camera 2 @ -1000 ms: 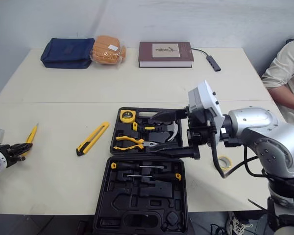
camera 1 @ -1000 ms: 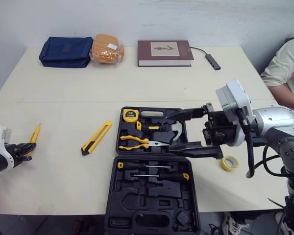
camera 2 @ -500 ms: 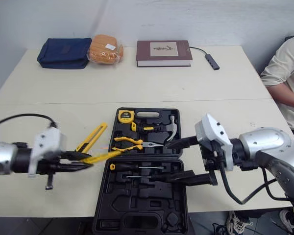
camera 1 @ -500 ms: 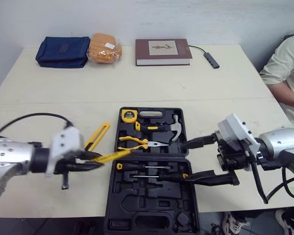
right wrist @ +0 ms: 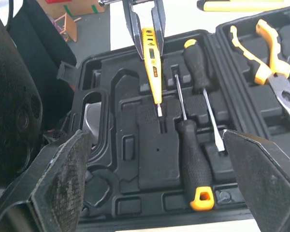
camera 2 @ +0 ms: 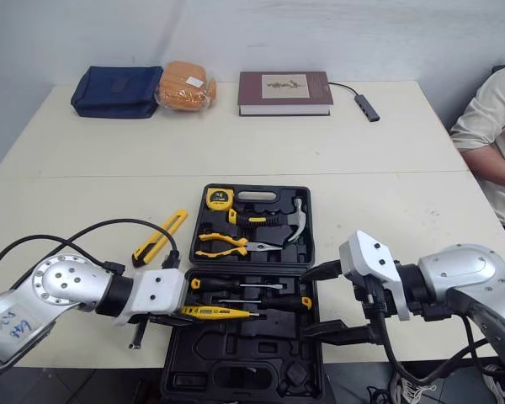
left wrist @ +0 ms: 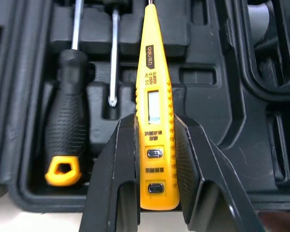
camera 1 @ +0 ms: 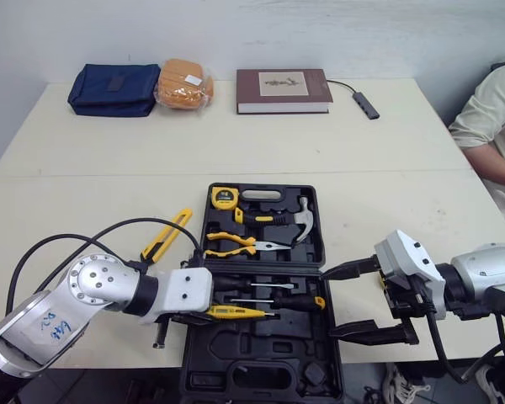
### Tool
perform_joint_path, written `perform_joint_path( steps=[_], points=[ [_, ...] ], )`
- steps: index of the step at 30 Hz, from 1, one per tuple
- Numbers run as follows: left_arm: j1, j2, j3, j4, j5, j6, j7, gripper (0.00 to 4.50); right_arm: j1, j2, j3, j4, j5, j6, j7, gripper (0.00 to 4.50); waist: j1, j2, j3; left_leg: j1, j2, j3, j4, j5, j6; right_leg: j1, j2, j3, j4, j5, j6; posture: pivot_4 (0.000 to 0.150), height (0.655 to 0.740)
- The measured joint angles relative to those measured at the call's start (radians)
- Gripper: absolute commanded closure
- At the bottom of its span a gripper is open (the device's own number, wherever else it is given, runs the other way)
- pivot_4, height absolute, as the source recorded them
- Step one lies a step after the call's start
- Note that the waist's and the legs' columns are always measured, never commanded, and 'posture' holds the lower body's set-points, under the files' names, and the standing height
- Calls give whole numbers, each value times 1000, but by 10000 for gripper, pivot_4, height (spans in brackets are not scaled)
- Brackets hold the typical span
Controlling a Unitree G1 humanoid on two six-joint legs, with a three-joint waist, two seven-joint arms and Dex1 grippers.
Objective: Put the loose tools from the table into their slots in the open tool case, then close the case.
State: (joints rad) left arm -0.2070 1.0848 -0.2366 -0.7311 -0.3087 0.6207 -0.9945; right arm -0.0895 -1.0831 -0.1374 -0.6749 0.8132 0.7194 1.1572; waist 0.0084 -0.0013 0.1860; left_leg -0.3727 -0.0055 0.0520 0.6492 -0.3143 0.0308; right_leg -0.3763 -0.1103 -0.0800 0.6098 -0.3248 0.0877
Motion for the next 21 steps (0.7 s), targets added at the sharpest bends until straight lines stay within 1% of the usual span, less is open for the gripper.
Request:
perform_joint_path(
  steps=[4, 9, 15, 21],
  points=[
    [-17, -8, -65, 2, 65, -24, -12, 41821, 11, 0, -1, -8, -1, -1, -16, 0, 5, 0, 0, 0, 0, 0, 0, 0, 0, 0, 0, 0, 0, 0, 0, 1500, 7400],
    [-28, -30, -84, 6, 96, -31, -8, 41821, 19, 0, -13, -9, 5, 0, -20, 0, 15, 0, 0, 0, 0, 0, 1, 0, 0, 0, 0, 0, 0, 0, 0, 1500, 7400],
    [-70, -85, -127, 41, 153, -24, 7, 41821, 21, 0, -25, -21, 17, 3, -32, 0, 18, -1, 0, 0, 0, 0, 2, 0, 1, 1, 0, -1, 0, 0, 1, 1500, 7400],
    [-72, -91, -127, 49, 161, -39, -5, 41821, 21, 0, -25, -28, 32, 4, -45, 0, 17, -1, 0, 0, 0, -1, 3, 0, 1, 2, 0, -1, 1, 0, 1, 1500, 7400]
  ],
)
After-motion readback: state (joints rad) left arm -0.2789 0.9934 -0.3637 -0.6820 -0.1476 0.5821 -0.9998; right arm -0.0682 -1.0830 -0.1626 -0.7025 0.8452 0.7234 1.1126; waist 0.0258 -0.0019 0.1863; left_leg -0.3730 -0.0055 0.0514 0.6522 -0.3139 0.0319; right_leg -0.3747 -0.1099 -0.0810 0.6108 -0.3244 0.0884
